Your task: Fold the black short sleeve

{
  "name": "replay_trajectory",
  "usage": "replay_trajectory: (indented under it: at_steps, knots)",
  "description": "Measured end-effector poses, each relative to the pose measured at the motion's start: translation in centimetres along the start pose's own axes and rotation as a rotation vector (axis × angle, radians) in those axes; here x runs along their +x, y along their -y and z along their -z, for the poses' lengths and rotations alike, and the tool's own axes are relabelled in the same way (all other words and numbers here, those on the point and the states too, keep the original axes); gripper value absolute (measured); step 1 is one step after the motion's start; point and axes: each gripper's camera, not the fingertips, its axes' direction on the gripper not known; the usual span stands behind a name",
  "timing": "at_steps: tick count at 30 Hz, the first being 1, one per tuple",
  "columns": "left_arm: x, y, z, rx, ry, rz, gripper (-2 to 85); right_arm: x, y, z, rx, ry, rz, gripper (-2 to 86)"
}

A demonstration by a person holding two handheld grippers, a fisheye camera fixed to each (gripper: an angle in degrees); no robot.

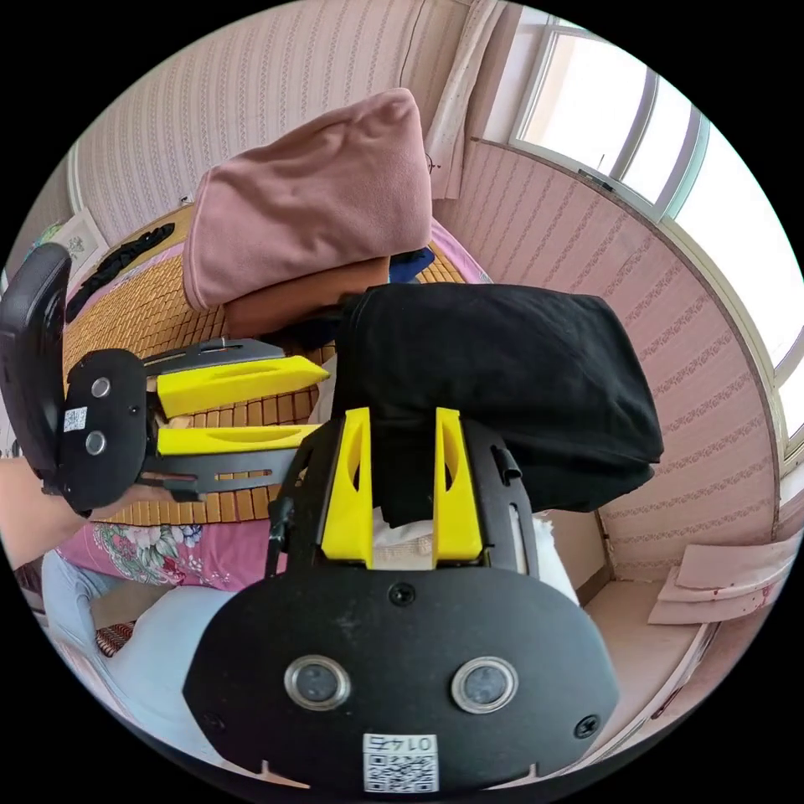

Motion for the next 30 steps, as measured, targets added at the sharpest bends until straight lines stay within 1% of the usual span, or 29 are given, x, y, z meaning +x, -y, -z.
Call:
replay_trajectory:
  at_steps: [3, 5, 9, 13, 15, 16, 18, 20, 21, 23, 24, 26, 27, 30]
  knots:
    - [0.1, 0.6, 0.0, 0.028, -0.011, 0.007, 4.4, 0.4, -0.3, 0.9, 0.050, 0.035, 0.012, 3.7]
    - [0.0, 0.0, 2.0, 0.083, -0.007, 0.009, 0.8, 0.2, -0.1, 2.1, 0.078, 0.018, 0.036, 2.6]
    - [-1.3, -1.8, 6.6, 0.160, -0.009, 0.036, -0.7, -1.6, 0.6, 5.8, 0.153, 0.042, 0.110, 1.3]
    - [-3.0, -5.5, 16.3, 0.314, 0.039, 0.123, -1.0, -4.1, 0.6, 10.8, 0.294, 0.128, 0.169, 0.9]
    - [-4.0, -7.9, 21.2, 0.386, 0.070, 0.181, -1.0, -6.3, 1.1, 14.1, 0.368, 0.230, 0.227, 0.8]
    - [-4.7, -9.5, 24.5, 0.417, 0.096, 0.212, -1.0, -6.9, 1.3, 14.9, 0.386, 0.259, 0.245, 0.8]
    - [-5.9, -11.8, 29.6, 0.447, 0.168, 0.245, -1.0, -9.9, 2.9, 17.5, 0.441, 0.398, 0.318, 0.7]
    - [-7.1, -14.5, 36.6, 0.477, 0.293, 0.262, -1.0, -12.5, 4.2, 19.6, 0.489, 0.487, 0.371, 0.6]
    - [-7.4, -15.2, 38.5, 0.488, 0.322, 0.268, -1.0, -14.3, 5.0, 21.0, 0.525, 0.543, 0.404, 0.6]
    - [-8.0, -17.7, 45.5, 0.517, 0.417, 0.280, -1.0, -16.9, 6.0, 23.1, 0.568, 0.620, 0.445, 0.5]
    - [-8.0, -18.3, 47.2, 0.527, 0.441, 0.280, -1.0, -18.3, 6.4, 24.4, 0.594, 0.679, 0.464, 0.5]
    - [-7.0, -20.6, 52.6, 0.550, 0.555, 0.236, -1.0, -20.1, 6.7, 25.7, 0.628, 0.777, 0.483, 0.4]
    - [-6.7, -21.2, 53.6, 0.551, 0.577, 0.223, -1.0, -21.3, 6.7, 26.2, 0.632, 0.829, 0.496, 0.4]
    - [-5.7, -24.4, 56.9, 0.550, 0.613, 0.214, -1.0, -24.2, 6.0, 26.6, 0.629, 0.876, 0.549, 0.4]
